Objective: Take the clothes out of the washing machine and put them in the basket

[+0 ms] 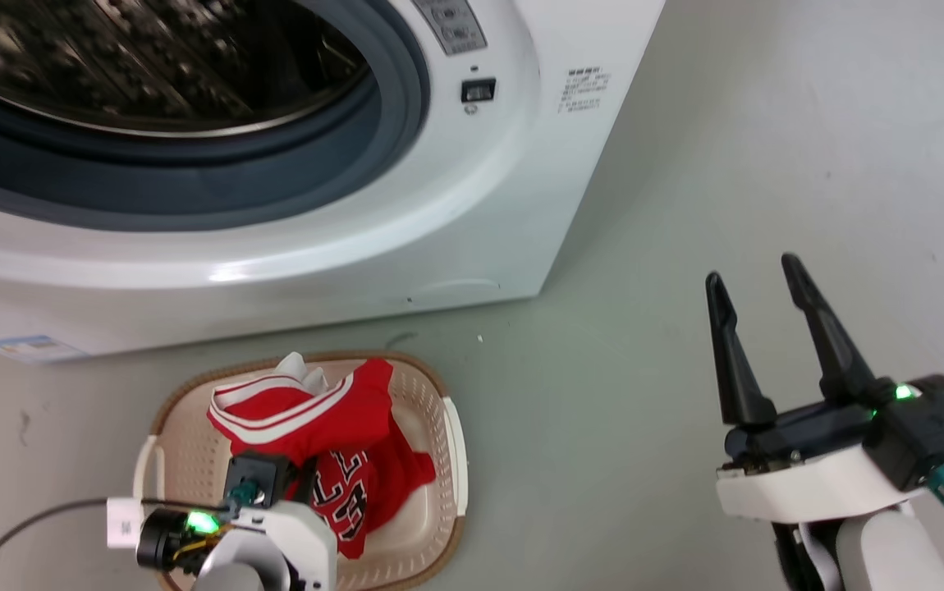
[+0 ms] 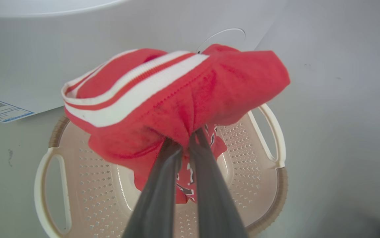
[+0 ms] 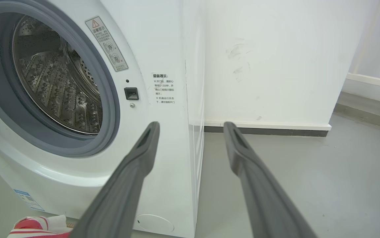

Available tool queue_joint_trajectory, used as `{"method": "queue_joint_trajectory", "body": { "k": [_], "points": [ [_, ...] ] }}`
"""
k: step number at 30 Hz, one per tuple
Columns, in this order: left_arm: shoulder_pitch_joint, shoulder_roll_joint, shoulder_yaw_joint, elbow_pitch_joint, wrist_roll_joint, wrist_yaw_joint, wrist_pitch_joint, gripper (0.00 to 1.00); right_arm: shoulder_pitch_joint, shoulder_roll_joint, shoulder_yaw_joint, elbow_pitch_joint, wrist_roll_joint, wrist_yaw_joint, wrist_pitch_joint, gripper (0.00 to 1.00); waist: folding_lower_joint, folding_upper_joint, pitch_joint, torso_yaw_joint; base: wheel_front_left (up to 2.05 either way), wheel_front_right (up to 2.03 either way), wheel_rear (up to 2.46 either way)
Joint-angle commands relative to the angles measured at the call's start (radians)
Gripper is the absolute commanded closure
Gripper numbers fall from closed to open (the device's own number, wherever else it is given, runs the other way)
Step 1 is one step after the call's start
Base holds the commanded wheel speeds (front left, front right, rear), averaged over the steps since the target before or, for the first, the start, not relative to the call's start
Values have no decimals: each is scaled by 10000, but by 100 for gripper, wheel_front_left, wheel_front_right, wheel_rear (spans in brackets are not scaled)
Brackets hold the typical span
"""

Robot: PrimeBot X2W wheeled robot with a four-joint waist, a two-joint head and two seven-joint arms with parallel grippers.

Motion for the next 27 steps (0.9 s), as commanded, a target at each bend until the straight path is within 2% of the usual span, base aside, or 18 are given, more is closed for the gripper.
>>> {"method": "queue_joint_trajectory", "body": {
  "k": [1, 13, 20, 27],
  "points": [
    [-350, 42, -10, 175, 48, -10, -29, 100, -253, 18, -30, -62, 71, -7, -23, 0, 0, 0, 701, -149, 0, 0, 0],
    [-3159, 328, -494, 3591, 413, 161, 134, 100, -1500, 18, -249, -507, 166, -9, -23, 0, 0, 0, 3201, -153, 0, 0, 0],
    [-4200, 360, -752, 4292, 503, 235, 703, 100, -1935, 18, -431, -706, 154, -7, -23, 0, 0, 0, 4127, -63, 0, 0, 0],
    [-4535, 374, -1075, 4473, 666, 281, 1147, 100, -2074, 17, -513, -754, 141, -9, -23, 0, 0, 0, 4398, -6, 0, 0, 0]
  ]
}}
